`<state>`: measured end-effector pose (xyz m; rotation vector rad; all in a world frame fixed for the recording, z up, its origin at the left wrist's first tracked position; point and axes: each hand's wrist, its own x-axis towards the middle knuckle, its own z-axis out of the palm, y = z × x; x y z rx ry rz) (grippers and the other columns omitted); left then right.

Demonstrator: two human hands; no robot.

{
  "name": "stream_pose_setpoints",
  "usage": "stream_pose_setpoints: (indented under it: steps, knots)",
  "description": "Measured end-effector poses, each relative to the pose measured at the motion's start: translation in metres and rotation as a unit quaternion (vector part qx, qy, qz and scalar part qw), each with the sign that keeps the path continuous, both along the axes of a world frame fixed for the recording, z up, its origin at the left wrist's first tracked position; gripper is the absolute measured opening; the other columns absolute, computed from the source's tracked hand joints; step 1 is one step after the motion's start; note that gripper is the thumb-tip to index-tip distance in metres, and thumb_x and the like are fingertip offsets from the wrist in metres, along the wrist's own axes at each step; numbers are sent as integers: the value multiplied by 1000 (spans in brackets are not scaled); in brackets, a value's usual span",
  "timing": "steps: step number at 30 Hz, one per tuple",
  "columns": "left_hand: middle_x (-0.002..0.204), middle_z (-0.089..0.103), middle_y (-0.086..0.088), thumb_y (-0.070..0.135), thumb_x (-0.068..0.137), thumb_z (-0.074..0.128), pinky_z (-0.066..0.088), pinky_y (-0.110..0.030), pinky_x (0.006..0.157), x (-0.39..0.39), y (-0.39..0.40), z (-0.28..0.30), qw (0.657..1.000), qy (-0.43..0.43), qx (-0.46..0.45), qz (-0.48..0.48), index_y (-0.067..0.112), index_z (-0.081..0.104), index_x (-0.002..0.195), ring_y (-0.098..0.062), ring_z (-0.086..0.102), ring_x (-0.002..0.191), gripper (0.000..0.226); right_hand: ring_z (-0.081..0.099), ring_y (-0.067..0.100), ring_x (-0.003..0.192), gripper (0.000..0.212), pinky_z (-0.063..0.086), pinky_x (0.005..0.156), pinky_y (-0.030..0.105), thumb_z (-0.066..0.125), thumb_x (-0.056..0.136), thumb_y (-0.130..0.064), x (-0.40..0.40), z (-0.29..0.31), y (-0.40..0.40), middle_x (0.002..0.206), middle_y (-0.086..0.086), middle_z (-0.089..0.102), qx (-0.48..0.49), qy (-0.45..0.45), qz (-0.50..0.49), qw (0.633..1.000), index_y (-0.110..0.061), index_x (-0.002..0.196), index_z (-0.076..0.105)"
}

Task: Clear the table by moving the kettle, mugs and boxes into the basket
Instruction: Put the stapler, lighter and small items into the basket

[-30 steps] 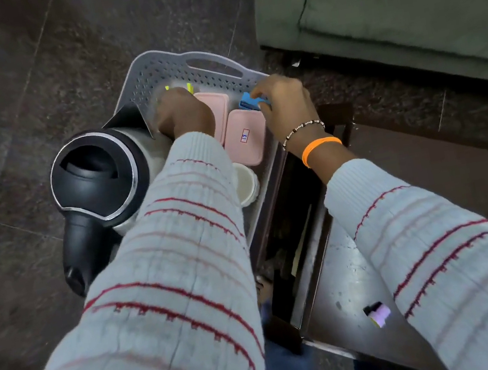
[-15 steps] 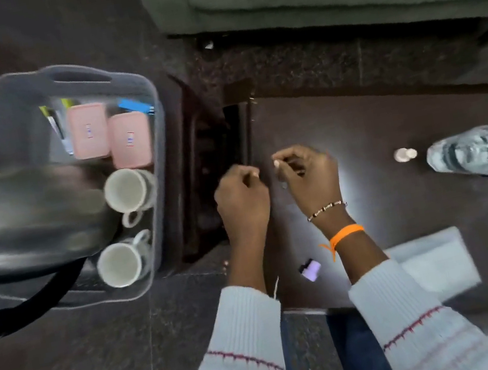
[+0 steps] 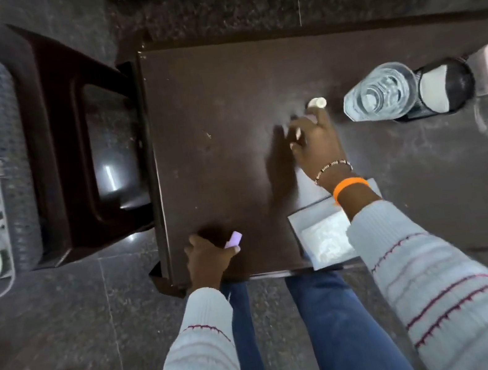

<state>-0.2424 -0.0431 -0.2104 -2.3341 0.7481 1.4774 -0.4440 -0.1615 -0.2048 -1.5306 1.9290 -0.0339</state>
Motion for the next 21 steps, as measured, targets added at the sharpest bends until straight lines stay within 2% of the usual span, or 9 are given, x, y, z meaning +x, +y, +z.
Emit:
stream_pose_setpoints:
  steps: [2,6,8,13,16,19,21]
  knots:
    - [138,39,-25,35,74,76,35,-40,102,-8,2,-7,1000,0,6,-6,-3,25,135,-39,42,126,89,41,36,124,40,33,106,32,55,83,-5,-12,-6,-9,147,14,28,5,33,18,999,-17,121,58]
    - [116,59,-24,23,81,69,42,-37,87,-24,5,-12,997,-30,-66,-7,1,43,110,-38,55,108,44,38,39,121,42,33,106,36,55,84,-5,-27,-14,-18,143,16,29,9,82,46,996,-18,124,56]
    - [105,63,-21,19,82,68,41,-33,78,-27,5,-13,994,-34,-103,-15,5,46,96,-35,59,98,29,39,40,121,41,32,108,36,54,85,-4,-31,-19,-20,142,16,28,21,79,46,996,-16,124,57]
    - [90,62,-10,30,84,65,36,-26,72,-26,-4,-14,990,-41,-138,-2,3,58,92,-26,55,84,29,51,37,113,37,38,103,32,46,87,2,-30,-24,-18,140,16,33,15,48,18,999,-4,121,58]
    - [79,58,-3,30,83,66,37,-26,69,-18,-10,-7,984,-37,-168,53,2,61,86,-18,51,74,28,56,34,110,35,39,99,28,44,86,6,-15,-18,-12,136,15,42,5,20,-16,1000,-2,114,64]
    - [79,66,-6,27,80,66,39,-24,68,-3,-20,11,969,-36,-216,115,4,63,83,-24,60,78,24,58,33,109,36,42,101,32,43,84,9,14,-4,-8,125,17,53,-10,-21,-19,1000,-2,104,70]
    - [79,67,-5,28,80,67,38,-22,65,11,-30,28,952,-41,-265,148,8,62,81,-23,61,79,20,61,34,102,36,46,96,35,43,81,12,39,9,-7,111,20,63,-28,-72,0,997,-2,96,72]
